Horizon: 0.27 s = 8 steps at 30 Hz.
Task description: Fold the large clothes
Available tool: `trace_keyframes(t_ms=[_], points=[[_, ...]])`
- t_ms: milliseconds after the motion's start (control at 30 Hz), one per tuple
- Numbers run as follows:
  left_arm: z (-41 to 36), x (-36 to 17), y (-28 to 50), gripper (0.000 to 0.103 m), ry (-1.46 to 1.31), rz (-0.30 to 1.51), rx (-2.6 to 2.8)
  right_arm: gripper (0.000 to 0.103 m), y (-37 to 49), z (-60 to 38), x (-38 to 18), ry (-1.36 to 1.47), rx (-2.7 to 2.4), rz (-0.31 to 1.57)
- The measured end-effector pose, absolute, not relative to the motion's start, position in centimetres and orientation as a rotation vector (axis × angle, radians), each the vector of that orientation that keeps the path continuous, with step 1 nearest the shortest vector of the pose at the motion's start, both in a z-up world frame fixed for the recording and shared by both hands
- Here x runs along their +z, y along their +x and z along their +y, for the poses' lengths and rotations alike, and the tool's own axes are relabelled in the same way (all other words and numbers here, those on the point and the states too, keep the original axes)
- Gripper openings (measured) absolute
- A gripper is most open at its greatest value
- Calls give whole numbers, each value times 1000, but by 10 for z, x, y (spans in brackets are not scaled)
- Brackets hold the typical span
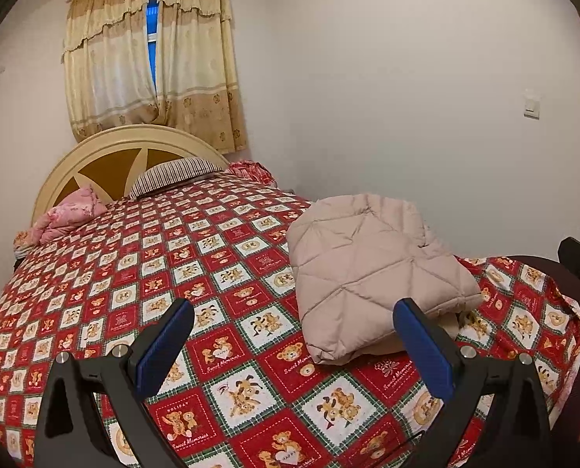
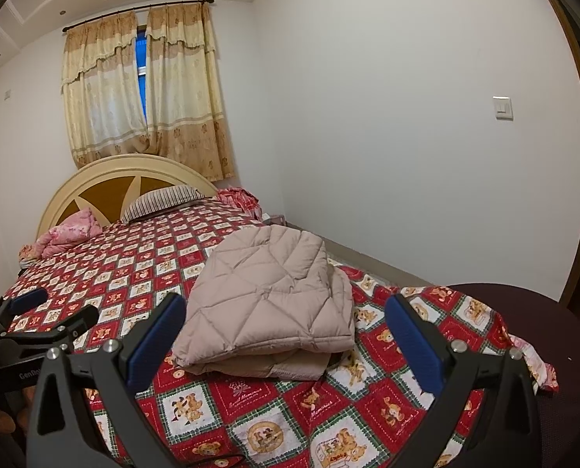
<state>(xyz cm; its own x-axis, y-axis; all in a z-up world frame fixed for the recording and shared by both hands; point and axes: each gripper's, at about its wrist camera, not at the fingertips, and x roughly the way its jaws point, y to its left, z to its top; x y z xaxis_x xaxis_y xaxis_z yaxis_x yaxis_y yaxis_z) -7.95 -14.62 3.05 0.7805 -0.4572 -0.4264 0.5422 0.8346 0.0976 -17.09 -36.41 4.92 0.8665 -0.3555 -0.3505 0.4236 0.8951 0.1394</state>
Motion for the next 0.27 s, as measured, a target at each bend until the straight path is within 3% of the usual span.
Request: trace_keyframes(t_ms=[267], points=[[-147,31,-80,102,239,389,-531,103,-170,-364,47,217,-412,325]])
